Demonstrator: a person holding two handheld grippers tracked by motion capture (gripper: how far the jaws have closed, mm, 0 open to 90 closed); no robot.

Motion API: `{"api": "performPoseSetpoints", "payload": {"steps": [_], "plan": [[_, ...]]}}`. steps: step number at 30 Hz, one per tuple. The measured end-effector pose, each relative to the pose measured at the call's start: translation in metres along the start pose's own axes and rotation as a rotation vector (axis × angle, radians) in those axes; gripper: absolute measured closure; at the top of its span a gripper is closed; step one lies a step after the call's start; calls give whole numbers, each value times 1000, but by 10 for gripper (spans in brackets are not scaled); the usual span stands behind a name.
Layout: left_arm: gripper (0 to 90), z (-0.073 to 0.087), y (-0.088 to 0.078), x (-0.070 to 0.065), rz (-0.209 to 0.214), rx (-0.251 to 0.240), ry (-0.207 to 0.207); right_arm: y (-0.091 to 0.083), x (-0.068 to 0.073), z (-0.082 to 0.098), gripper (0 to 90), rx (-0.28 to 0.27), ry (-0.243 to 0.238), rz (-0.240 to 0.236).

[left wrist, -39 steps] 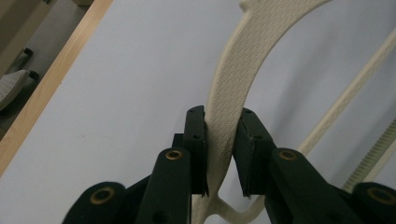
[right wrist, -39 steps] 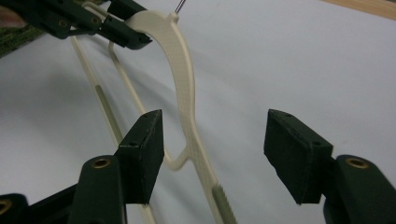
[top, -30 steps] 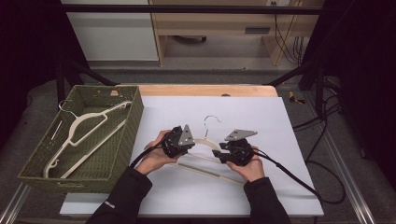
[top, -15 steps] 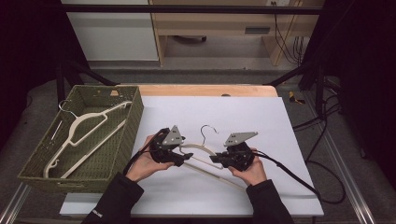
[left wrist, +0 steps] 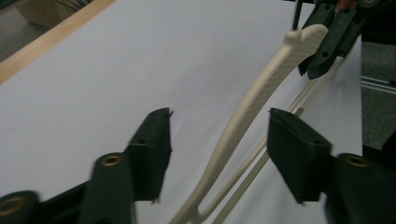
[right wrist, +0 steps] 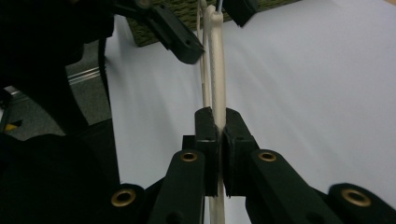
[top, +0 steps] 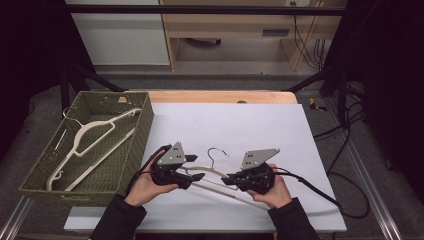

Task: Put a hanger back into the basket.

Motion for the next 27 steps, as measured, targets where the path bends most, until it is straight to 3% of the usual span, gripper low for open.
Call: {"api": "performPoseSetpoints", "payload": {"steps": [1,6,11,15,20,27], "plan": [[473,2,1,-4,25,7,2,1,2,0,873,5,-9,-8],[672,8,3,-11,61,45,17,5,10,3,872,34,-32,-38],[741,14,2,-17,70,82,19,7,7,6,848,52,-33,-26],[791,14,-1,-22,67,72,19,7,0,4,785,33,-24,51],[847,12,-1,-32,76,59,14,6,-8,-1,635,-29,-62,136],[857,8,-2,-31,31,27,-11,-7,-17,-5,424,-98,-76,214]]}}
Point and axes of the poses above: each handheld gripper's, and its own axes: y roughly forward along the jaws, z roughly out of its underside, x roughly to its left, the point moved 10 cm from there along y, roughly forward along the jaws, and after that the axes turned 4 degrees about -x, right-handed, at the moved point
